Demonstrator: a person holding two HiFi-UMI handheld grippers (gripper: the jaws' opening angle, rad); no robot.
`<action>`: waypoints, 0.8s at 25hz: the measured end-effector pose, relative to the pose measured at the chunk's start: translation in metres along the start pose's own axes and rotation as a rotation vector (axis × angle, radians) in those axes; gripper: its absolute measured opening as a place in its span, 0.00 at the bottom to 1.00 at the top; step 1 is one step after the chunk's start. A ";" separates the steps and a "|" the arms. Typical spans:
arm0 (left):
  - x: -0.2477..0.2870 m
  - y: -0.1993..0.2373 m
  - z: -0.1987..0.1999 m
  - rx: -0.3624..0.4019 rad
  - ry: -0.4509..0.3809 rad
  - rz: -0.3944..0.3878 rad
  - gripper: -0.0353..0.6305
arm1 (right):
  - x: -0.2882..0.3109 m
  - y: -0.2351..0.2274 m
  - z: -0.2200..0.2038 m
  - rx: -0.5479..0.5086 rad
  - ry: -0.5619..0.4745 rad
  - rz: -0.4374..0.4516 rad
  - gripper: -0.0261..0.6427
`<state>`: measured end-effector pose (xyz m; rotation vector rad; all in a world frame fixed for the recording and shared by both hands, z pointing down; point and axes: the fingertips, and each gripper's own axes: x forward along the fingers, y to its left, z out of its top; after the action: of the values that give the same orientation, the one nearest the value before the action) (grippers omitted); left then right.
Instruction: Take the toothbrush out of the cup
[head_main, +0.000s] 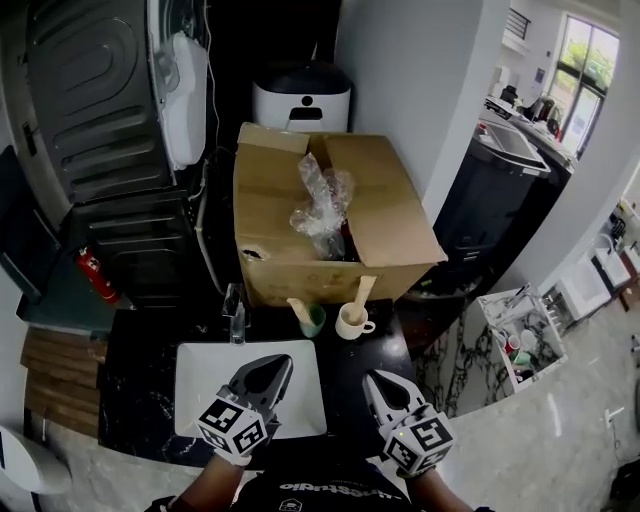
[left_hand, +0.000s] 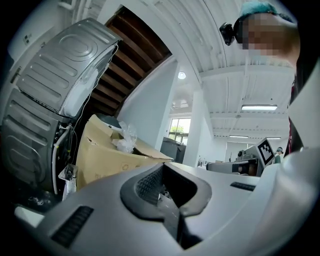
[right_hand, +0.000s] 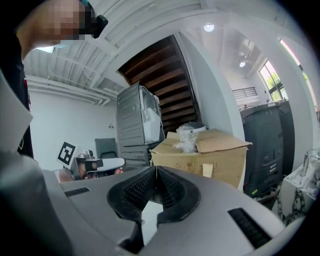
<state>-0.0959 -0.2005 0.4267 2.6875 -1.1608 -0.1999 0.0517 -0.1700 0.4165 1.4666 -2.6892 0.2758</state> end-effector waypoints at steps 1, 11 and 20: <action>0.002 0.001 0.000 -0.007 -0.001 -0.001 0.08 | 0.001 -0.003 -0.001 0.003 0.002 -0.007 0.10; 0.033 0.002 -0.002 -0.015 0.003 -0.018 0.08 | 0.025 -0.041 0.006 -0.014 -0.036 -0.024 0.10; 0.056 0.000 -0.011 -0.006 0.023 0.013 0.08 | 0.060 -0.090 -0.011 -0.006 -0.004 -0.011 0.17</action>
<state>-0.0559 -0.2402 0.4346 2.6688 -1.1693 -0.1704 0.0944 -0.2654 0.4467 1.4814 -2.6817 0.2639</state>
